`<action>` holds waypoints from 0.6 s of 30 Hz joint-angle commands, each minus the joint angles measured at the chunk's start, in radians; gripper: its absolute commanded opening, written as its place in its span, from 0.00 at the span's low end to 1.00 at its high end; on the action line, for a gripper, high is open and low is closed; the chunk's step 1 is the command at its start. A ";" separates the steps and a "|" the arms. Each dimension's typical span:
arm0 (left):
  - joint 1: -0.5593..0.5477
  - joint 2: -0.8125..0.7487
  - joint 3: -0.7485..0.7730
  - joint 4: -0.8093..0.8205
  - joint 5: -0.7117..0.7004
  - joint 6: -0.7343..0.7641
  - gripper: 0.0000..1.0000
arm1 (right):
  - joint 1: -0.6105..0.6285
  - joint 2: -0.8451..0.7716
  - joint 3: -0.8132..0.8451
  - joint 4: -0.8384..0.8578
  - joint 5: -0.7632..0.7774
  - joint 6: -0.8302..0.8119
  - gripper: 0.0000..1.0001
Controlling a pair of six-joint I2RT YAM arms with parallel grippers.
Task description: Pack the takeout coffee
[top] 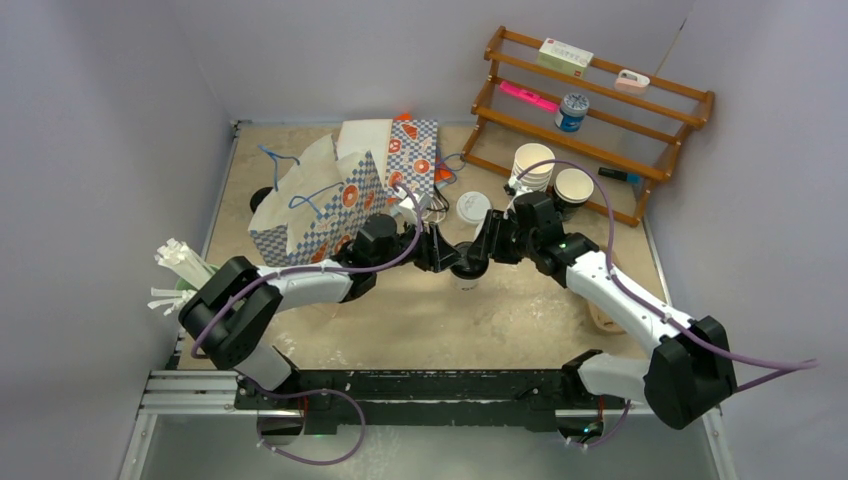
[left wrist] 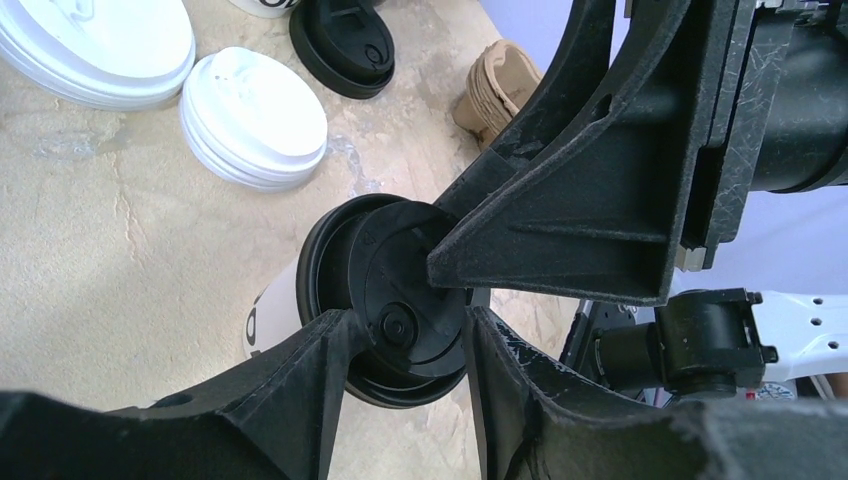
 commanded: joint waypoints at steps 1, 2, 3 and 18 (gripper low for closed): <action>-0.013 0.057 -0.042 -0.078 0.018 -0.030 0.48 | 0.006 0.033 0.011 -0.044 -0.023 -0.012 0.50; -0.013 0.058 -0.045 -0.081 0.015 -0.029 0.48 | 0.007 0.033 0.004 -0.047 -0.017 -0.012 0.50; -0.013 0.057 -0.048 -0.084 0.011 -0.028 0.48 | 0.006 0.031 -0.002 -0.048 -0.012 -0.011 0.50; -0.013 0.076 -0.115 -0.039 -0.004 -0.054 0.49 | 0.006 0.017 -0.094 0.001 -0.008 -0.004 0.50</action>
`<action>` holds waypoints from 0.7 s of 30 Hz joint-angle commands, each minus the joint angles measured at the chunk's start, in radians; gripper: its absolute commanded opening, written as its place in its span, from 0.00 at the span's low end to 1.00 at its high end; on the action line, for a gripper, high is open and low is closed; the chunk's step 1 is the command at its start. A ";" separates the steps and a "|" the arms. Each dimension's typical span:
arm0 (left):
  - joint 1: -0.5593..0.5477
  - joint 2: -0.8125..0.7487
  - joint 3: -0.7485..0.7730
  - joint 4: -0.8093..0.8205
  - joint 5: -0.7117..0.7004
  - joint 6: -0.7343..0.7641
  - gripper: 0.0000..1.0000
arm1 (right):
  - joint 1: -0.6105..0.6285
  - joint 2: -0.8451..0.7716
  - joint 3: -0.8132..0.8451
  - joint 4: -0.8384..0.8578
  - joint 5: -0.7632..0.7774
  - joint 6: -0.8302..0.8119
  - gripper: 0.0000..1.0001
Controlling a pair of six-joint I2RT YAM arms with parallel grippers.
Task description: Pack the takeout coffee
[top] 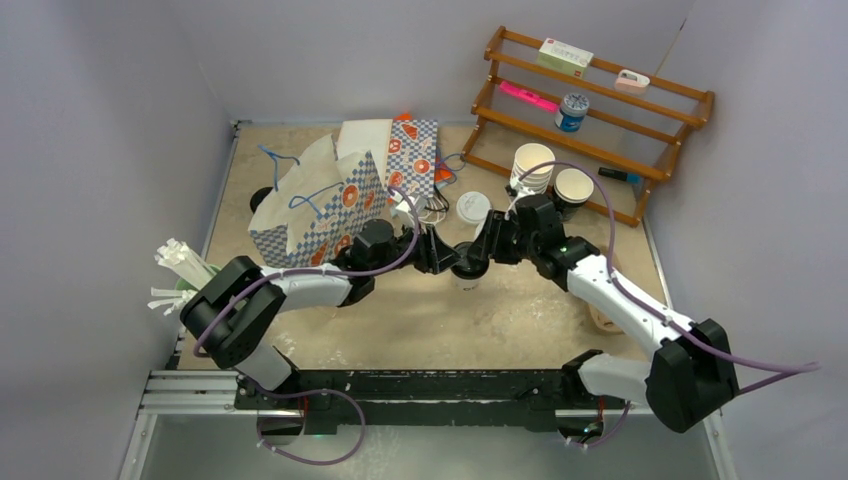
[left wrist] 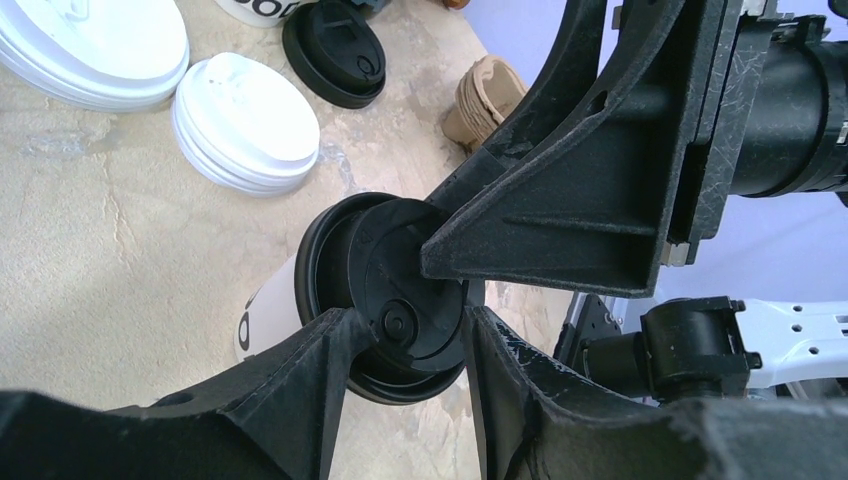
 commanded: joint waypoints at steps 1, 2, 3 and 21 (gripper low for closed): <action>-0.013 0.069 -0.083 -0.112 0.008 -0.029 0.49 | 0.007 0.024 -0.077 -0.031 -0.014 -0.001 0.50; -0.013 0.073 -0.089 -0.105 0.010 -0.031 0.49 | 0.007 0.022 -0.090 -0.024 -0.013 0.001 0.50; -0.013 0.077 -0.094 -0.099 0.010 -0.034 0.49 | 0.007 0.021 -0.102 -0.014 -0.013 0.005 0.50; -0.011 -0.076 0.157 -0.349 -0.003 0.073 0.56 | 0.007 0.010 0.164 -0.161 0.032 -0.066 0.58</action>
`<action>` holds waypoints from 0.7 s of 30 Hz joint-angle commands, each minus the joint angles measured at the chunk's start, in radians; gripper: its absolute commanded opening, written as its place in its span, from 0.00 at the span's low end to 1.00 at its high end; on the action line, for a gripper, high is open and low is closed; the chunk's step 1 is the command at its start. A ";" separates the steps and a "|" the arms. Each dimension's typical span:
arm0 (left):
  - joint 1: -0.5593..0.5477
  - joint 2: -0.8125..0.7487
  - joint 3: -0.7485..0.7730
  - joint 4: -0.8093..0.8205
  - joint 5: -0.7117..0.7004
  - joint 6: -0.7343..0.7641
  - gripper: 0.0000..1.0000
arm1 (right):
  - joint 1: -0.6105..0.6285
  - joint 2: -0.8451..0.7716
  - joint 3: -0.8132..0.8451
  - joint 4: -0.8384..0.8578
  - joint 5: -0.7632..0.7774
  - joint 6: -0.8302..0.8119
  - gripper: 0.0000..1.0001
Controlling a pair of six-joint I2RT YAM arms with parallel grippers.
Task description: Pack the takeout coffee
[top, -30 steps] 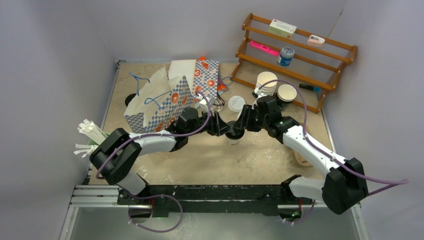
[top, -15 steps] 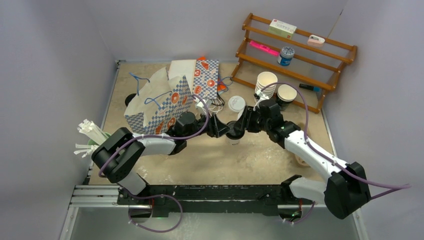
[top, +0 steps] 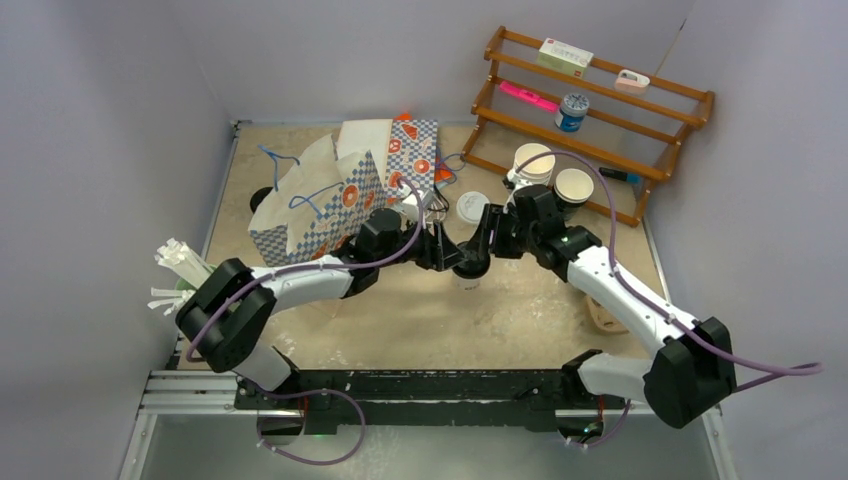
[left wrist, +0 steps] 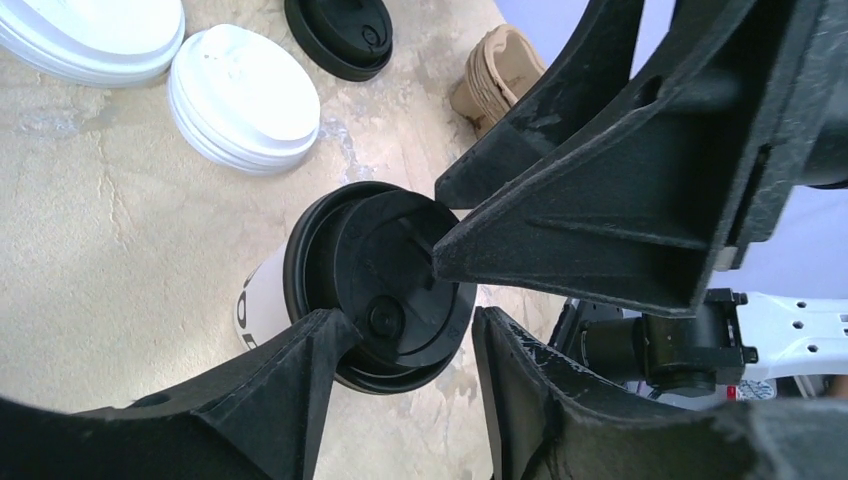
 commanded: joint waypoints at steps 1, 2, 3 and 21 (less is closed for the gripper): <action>-0.007 -0.065 0.101 -0.233 -0.017 0.079 0.58 | 0.005 -0.002 0.101 -0.087 0.029 -0.040 0.59; -0.007 -0.075 0.117 -0.253 -0.022 0.088 0.61 | 0.005 -0.003 0.114 -0.100 0.039 -0.042 0.62; -0.006 -0.083 0.133 -0.273 -0.026 0.097 0.64 | 0.006 -0.004 0.127 -0.113 0.050 -0.049 0.65; 0.004 -0.409 0.549 -1.079 -0.435 0.374 0.74 | 0.147 -0.030 0.168 -0.249 0.256 -0.183 0.98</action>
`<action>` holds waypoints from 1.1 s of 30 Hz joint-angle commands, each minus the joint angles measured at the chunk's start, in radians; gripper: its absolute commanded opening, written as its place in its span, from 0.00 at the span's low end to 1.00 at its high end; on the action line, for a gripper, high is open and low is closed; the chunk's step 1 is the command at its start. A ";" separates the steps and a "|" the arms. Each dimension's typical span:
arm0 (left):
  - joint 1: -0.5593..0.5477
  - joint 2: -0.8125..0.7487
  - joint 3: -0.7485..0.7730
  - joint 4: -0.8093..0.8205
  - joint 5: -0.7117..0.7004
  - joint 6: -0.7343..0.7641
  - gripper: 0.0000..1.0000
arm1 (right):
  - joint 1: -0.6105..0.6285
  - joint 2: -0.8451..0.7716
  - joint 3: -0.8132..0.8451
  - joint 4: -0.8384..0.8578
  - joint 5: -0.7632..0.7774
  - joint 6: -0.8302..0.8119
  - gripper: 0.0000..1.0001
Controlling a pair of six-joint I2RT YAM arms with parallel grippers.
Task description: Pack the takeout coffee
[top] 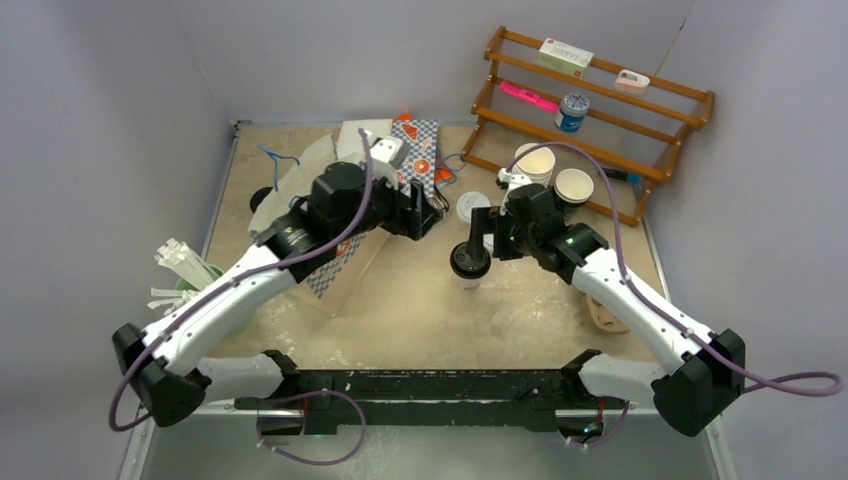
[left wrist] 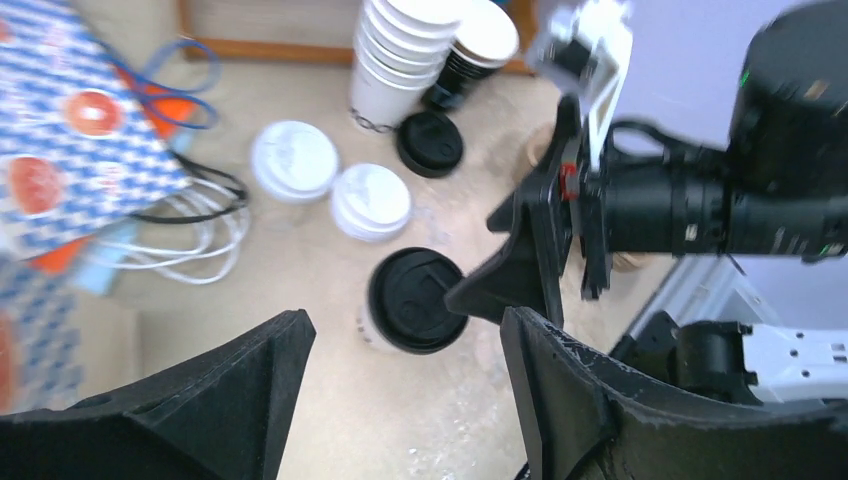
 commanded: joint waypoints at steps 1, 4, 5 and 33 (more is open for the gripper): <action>0.008 -0.115 0.106 -0.304 -0.250 0.100 0.74 | 0.118 0.038 0.054 -0.065 0.145 -0.034 0.98; 0.011 -0.177 0.139 -0.419 -0.359 0.115 0.77 | 0.167 0.084 0.084 -0.102 0.227 -0.028 0.98; 0.012 -0.199 0.149 -0.450 -0.392 0.117 0.78 | 0.171 0.092 0.087 -0.103 0.243 -0.025 0.98; 0.013 -0.348 0.169 -0.659 -0.782 0.174 0.80 | 0.204 0.259 0.120 -0.091 0.269 -0.025 0.89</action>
